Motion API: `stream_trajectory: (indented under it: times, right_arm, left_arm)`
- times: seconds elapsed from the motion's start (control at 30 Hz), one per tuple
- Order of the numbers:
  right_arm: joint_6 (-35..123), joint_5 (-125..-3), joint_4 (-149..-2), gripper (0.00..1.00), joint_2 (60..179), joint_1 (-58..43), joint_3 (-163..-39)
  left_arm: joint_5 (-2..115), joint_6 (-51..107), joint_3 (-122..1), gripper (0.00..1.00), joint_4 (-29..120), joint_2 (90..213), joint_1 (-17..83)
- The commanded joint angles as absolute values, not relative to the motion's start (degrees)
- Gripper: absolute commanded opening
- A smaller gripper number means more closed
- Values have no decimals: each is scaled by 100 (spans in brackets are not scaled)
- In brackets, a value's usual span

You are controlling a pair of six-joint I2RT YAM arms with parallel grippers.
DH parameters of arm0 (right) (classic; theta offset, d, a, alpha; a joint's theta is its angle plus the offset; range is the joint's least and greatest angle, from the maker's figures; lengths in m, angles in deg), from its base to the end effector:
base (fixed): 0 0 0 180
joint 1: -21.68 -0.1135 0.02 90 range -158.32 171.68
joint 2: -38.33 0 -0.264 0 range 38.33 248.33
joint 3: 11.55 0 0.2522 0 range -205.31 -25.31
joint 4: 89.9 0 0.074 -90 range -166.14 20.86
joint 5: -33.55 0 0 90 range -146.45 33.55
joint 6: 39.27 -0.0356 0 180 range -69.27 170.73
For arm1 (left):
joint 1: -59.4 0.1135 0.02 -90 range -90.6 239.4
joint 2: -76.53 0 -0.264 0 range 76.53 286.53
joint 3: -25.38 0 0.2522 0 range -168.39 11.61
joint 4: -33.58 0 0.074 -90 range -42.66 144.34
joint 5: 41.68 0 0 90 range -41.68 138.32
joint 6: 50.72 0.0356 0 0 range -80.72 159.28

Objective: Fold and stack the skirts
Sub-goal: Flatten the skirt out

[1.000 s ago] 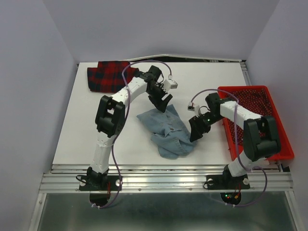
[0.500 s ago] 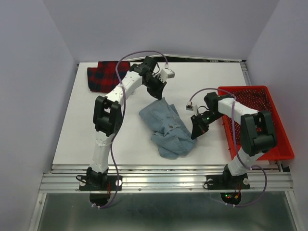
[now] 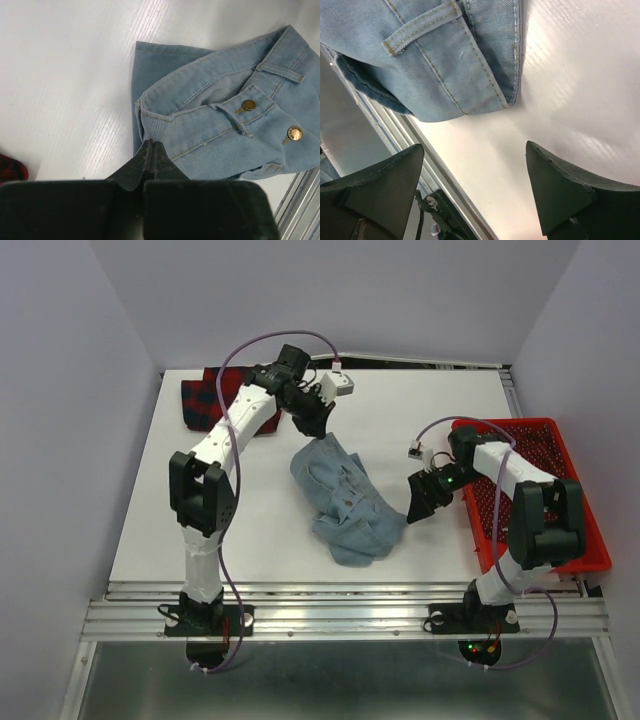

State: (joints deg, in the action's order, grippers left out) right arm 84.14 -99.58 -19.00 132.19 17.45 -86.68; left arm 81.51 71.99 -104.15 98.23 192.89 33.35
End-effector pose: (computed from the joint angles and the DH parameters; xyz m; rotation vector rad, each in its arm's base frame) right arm 0.2747 0.0447 0.1959 -0.8925 2.6079 1.0520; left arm 0.3934 -0.2140 0.3263 1.3748 1.9399 -0.6556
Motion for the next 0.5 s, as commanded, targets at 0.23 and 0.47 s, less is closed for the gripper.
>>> stream_trajectory:
  times: [0.23,0.47]
  right_arm:
    - [7730,-10505,-2630,80,14273,1737,-8868]
    - [7235,-10856,-3027,56,15021,1737,-8938]
  left_arm:
    - [8023,7514,-10009,0,9744,18789,3347]
    - [7882,7233,-10010,0,9604,18815,3391]
